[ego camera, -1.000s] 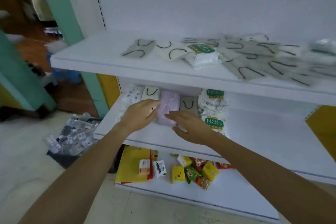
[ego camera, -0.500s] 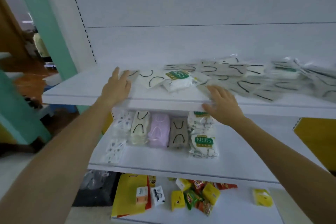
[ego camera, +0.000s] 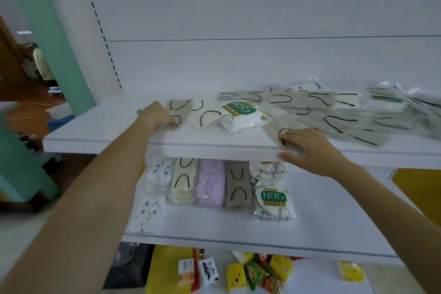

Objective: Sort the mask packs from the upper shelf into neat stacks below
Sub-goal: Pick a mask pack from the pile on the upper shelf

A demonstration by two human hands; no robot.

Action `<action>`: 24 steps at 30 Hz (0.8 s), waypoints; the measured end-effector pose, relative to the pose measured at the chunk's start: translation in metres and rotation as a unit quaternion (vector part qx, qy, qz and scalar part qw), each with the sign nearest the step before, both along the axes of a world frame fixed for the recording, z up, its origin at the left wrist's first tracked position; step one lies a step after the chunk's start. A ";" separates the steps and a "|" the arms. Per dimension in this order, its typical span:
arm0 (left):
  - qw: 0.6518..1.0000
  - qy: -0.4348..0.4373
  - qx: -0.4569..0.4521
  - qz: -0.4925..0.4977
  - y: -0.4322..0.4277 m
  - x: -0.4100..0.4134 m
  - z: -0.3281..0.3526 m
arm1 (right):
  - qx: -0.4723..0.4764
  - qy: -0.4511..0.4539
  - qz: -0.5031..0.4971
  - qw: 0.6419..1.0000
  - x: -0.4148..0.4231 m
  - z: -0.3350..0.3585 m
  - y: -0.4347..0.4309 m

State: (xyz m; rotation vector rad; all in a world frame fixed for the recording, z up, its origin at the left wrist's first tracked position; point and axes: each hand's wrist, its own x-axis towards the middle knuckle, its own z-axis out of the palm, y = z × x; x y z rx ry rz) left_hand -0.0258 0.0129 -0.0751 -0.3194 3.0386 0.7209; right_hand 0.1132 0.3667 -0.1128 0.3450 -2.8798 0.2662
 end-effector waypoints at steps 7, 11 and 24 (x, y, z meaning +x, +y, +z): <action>0.995 0.015 0.102 0.012 0.002 -0.002 0.007 | -0.044 -0.034 0.001 0.998 -0.006 0.006 -0.001; 0.965 0.143 0.219 0.036 0.017 -0.004 0.018 | -0.072 -0.019 0.029 0.997 -0.004 0.007 0.017; 0.867 0.127 0.433 -0.212 0.229 0.044 0.054 | -0.351 0.292 -0.060 0.887 -0.013 0.079 0.047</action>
